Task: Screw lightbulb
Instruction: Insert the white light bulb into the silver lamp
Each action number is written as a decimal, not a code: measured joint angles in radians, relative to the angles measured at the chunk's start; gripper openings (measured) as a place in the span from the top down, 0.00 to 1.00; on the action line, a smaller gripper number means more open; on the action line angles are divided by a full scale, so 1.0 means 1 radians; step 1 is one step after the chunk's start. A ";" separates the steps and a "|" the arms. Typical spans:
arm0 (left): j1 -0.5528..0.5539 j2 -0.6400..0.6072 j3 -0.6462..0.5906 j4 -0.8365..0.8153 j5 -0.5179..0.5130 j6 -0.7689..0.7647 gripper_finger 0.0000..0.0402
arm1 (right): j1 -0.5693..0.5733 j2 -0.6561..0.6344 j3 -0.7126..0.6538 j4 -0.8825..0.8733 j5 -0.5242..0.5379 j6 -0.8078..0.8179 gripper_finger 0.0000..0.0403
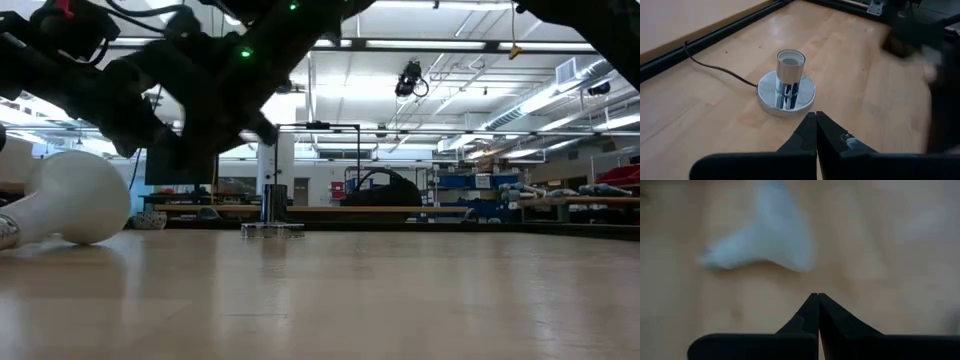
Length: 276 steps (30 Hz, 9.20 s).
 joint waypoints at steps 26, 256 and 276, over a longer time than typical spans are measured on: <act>-0.140 0.125 0.373 -0.509 0.253 -0.137 1.00 | 0.007 -0.089 -0.011 -0.032 -0.420 -0.157 0.99; -0.511 0.916 0.446 0.145 -0.140 0.080 1.00 | 0.182 -0.694 -0.864 0.298 -0.310 0.124 0.99; -0.862 0.607 0.497 -0.395 -0.298 -0.398 1.00 | 0.081 -0.490 -0.791 0.600 -0.396 -0.008 0.97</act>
